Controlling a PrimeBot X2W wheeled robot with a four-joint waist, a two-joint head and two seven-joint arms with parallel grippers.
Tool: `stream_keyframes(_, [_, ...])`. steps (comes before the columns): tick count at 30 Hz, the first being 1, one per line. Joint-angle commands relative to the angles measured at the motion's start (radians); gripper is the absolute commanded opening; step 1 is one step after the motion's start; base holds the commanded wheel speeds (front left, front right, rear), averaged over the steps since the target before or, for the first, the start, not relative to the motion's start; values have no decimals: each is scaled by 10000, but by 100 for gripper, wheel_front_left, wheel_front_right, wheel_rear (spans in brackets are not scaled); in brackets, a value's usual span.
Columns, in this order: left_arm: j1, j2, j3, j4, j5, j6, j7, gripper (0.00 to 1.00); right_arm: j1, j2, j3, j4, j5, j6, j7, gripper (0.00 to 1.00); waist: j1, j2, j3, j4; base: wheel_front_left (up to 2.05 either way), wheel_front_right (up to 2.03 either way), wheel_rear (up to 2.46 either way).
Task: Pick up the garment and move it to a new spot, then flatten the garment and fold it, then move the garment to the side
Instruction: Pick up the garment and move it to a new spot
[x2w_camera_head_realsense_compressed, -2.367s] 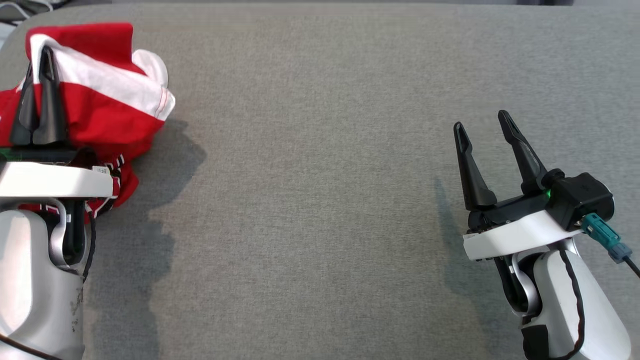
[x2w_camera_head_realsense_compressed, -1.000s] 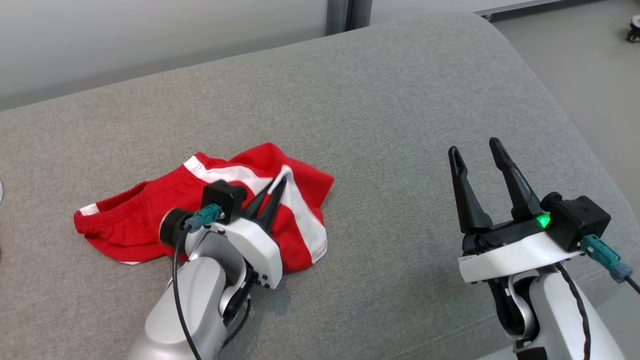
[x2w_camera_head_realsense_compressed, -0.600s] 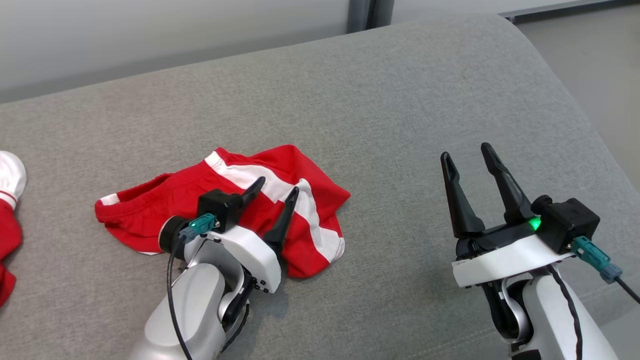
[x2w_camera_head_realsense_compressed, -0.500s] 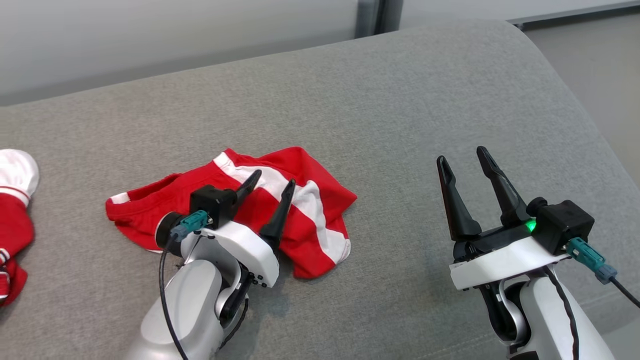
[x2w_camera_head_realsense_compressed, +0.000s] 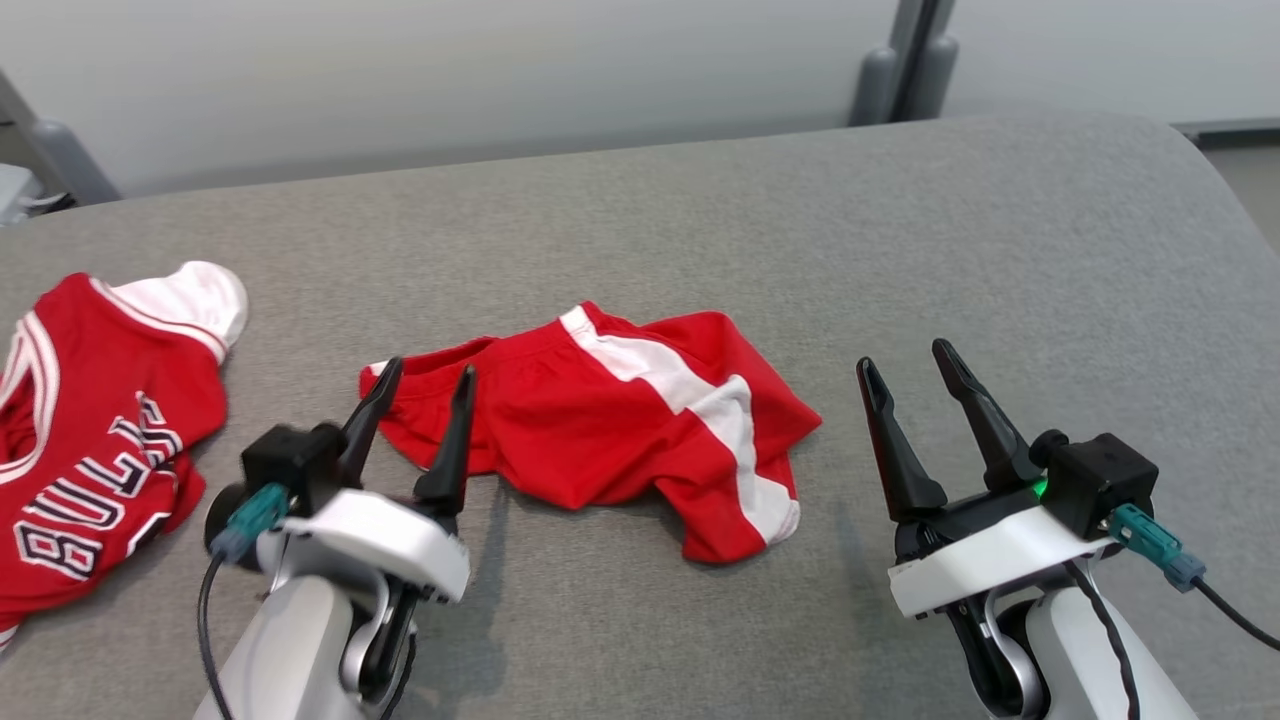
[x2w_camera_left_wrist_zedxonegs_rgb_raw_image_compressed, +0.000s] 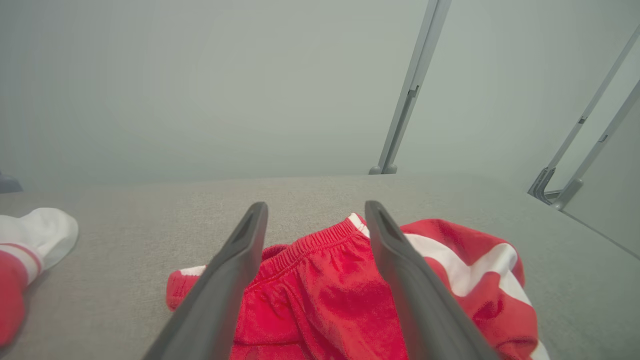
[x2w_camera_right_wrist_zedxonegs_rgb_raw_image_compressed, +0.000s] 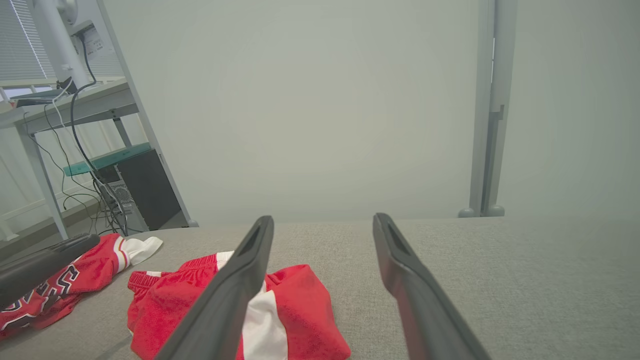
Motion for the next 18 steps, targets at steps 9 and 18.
stream_keyframes(9, [1858,222,1586,-2445,400,431,-131,100,473,40,-47,-450,-306,0,-105,100,0,0,-763,821,0,0,0])
stream_keyframes(18, [3613,-470,3364,-4094,1274,321,-132,100,1217,40,-360,-438,-507,0,-105,100,0,0,-1332,721,0,0,0])
